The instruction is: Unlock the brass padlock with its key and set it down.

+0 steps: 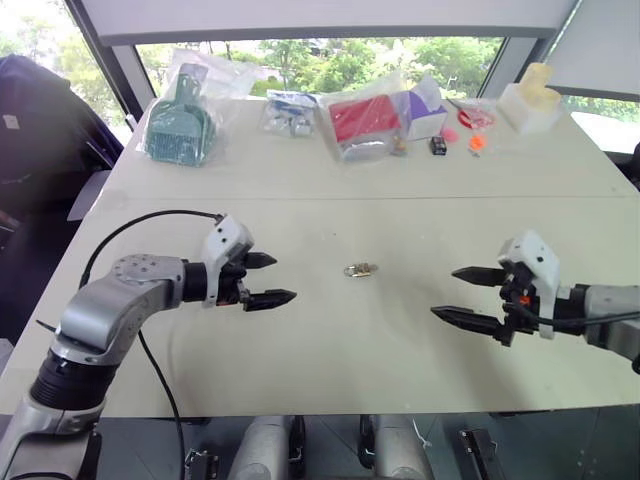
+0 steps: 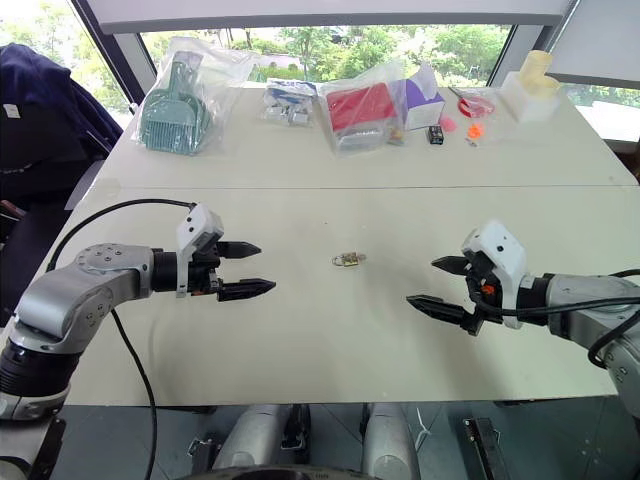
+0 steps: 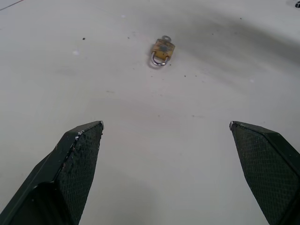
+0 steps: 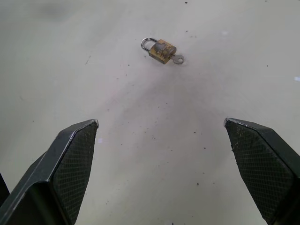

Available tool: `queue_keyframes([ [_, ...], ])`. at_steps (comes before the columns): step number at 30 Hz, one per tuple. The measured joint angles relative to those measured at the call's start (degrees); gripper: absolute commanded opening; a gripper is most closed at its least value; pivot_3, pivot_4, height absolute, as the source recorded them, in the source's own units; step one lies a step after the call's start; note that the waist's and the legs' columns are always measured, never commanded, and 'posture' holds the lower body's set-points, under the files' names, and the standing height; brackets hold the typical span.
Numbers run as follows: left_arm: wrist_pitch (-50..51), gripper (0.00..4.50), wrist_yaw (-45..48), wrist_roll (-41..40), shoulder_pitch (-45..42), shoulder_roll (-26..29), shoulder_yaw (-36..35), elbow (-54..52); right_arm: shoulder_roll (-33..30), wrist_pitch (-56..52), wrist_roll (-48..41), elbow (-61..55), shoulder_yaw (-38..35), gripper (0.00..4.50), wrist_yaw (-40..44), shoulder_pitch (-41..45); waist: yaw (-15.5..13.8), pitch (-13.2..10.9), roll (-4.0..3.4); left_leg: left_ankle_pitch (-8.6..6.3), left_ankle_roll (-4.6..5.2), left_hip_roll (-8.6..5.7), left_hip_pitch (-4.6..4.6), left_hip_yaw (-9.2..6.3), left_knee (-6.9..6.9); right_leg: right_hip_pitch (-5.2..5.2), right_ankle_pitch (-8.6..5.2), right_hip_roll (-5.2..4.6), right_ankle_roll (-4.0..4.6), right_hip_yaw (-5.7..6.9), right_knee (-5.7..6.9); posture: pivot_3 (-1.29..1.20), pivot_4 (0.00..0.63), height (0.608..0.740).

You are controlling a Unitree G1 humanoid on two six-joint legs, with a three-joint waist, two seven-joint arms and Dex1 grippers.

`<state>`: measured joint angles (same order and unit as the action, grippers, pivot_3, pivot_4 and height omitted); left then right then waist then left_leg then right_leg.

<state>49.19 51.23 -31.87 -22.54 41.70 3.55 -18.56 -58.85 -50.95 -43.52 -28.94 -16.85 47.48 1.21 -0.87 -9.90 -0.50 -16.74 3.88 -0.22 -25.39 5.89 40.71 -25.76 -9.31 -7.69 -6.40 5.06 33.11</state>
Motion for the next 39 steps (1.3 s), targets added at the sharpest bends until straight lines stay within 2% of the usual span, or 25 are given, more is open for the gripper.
queue_keyframes([
  [17,0.3,4.5,-2.7,-1.1,2.1,-0.8,-0.2,-2.4,2.2,0.0,0.0,0.0,2.4,4.47,-1.1,0.4,0.0,0.0,0.0,0.02,-0.03,0.0,0.01,0.0,0.0,0.0,0.0,0.01,0.0,0.0,0.02,0.0,0.15,0.735],
  [24,-0.7,4.5,-6.1,2.0,0.4,-1.1,0.0,-1.5,4.0,0.1,0.5,0.0,5.0,4.47,-1.7,1.2,0.0,0.0,0.0,0.05,-0.04,0.0,0.01,0.0,0.01,0.0,0.0,0.01,0.0,0.0,0.03,0.0,0.15,0.735],
  [28,-1.0,4.5,-2.5,2.9,-3.9,2.1,0.6,2.0,4.2,0.1,0.5,0.0,5.0,4.47,-2.5,3.2,0.0,0.0,0.0,0.04,-0.03,0.0,0.02,0.0,0.01,0.01,0.0,0.02,0.0,0.01,0.04,0.0,0.15,0.735],
  [32,-2.9,4.5,2.7,6.0,-11.4,3.1,5.4,9.2,6.0,0.1,0.5,-0.3,5.0,4.47,-4.1,3.3,-0.3,0.0,0.0,0.06,-0.06,-0.02,0.0,0.03,0.01,0.01,0.0,0.03,0.0,0.01,0.02,0.0,0.15,0.735],
  [35,-5.4,4.5,6.4,9.0,-17.8,1.5,9.7,15.1,6.8,0.0,0.4,-1.3,4.8,4.47,-5.7,3.1,-0.5,0.0,0.0,0.18,-0.22,-0.03,0.0,0.05,0.01,0.02,0.01,0.02,-0.01,0.01,0.02,0.0,0.15,0.735],
  [39,-9.0,4.5,11.2,13.1,-26.5,-5.1,16.5,23.6,8.2,-0.7,0.2,-2.4,4.0,4.47,-7.8,2.1,-1.6,0.0,0.01,0.18,-0.18,-0.03,-0.01,0.05,0.12,0.06,0.01,0.02,-0.01,0.01,0.04,0.0,0.15,0.735],
])
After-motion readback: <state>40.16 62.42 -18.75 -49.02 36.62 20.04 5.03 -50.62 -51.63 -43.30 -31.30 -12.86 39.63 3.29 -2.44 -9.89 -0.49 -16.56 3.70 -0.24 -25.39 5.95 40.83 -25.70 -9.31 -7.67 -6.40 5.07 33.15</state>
